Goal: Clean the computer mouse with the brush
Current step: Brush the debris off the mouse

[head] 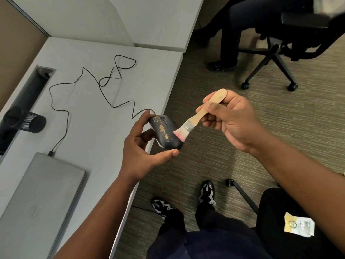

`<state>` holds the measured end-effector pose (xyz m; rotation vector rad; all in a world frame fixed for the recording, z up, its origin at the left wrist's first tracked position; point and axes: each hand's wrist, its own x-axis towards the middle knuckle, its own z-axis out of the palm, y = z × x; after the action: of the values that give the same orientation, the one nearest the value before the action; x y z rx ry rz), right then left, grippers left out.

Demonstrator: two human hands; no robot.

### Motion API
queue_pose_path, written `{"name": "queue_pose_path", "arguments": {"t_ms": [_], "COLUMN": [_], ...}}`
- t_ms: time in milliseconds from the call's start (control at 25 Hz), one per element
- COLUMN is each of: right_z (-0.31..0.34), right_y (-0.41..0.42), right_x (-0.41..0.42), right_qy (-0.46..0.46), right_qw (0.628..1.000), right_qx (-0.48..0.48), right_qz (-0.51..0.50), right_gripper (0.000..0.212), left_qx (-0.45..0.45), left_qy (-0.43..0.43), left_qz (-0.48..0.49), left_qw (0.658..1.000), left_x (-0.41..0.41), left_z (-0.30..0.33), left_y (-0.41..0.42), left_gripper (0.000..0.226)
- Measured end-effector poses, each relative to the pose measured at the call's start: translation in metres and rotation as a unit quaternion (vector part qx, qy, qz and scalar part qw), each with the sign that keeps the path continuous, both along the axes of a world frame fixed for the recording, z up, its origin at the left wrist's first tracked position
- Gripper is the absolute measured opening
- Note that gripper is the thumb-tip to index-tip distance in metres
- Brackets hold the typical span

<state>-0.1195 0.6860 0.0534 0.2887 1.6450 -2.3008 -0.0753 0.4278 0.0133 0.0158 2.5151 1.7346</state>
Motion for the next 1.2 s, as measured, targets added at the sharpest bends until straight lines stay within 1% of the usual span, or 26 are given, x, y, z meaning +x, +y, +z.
{"name": "queue_pose_path", "arguments": {"t_ms": [120,160,240,280,360,600,920,1000,1080,1160,1200], "right_z": [0.0,0.003,0.012,0.017,0.024,0.018,0.009,0.005,-0.005,-0.017,-0.022], "right_y": [0.006,0.006,0.003,-0.002,-0.013,-0.026,-0.014,-0.009,-0.003,0.004,0.007], "right_x": [-0.004,-0.004,-0.001,0.003,0.009,0.01,0.002,-0.001,-0.003,-0.003,-0.003], "right_qy": [0.05,0.064,0.068,0.06,0.037,-0.003,-0.01,0.006,0.051,0.123,0.151], "right_qw": [0.995,0.994,0.997,0.998,0.999,1.0,0.999,0.997,0.985,0.954,0.939], "right_qx": [0.083,0.08,0.023,-0.006,-0.027,0.01,0.04,0.073,0.162,0.275,0.31], "right_qz": [-0.022,-0.027,-0.023,-0.012,0.009,0.023,-0.001,-0.006,-0.012,-0.006,-0.007], "right_gripper": [0.009,0.009,0.009,0.008,0.008,0.01,0.006,0.004,0.007,0.006,0.004], "left_qx": [-0.007,-0.013,-0.032,-0.045,-0.071,-0.117,-0.104,-0.096,-0.091,-0.088,-0.088], "left_qy": [-0.005,-0.005,0.0,0.006,0.019,0.049,0.052,0.047,0.049,0.051,0.051], "left_qz": [-0.008,-0.01,-0.016,-0.019,-0.025,-0.034,-0.015,-0.013,-0.016,-0.02,-0.02], "left_qw": [1.0,1.0,0.999,0.999,0.997,0.991,0.993,0.994,0.995,0.995,0.995], "left_x": [0.002,0.002,0.001,0.0,0.0,-0.002,-0.001,0.0,0.0,0.0,0.0], "left_z": [-0.001,-0.001,-0.002,-0.001,0.0,0.003,0.003,0.003,0.003,0.002,0.002], "left_y": [-0.003,-0.005,-0.006,-0.006,-0.004,-0.002,0.0,0.0,0.001,0.0,0.0], "left_gripper": [0.116,0.117,0.119,0.121,0.122,0.125,0.124,0.124,0.123,0.123,0.123]}}
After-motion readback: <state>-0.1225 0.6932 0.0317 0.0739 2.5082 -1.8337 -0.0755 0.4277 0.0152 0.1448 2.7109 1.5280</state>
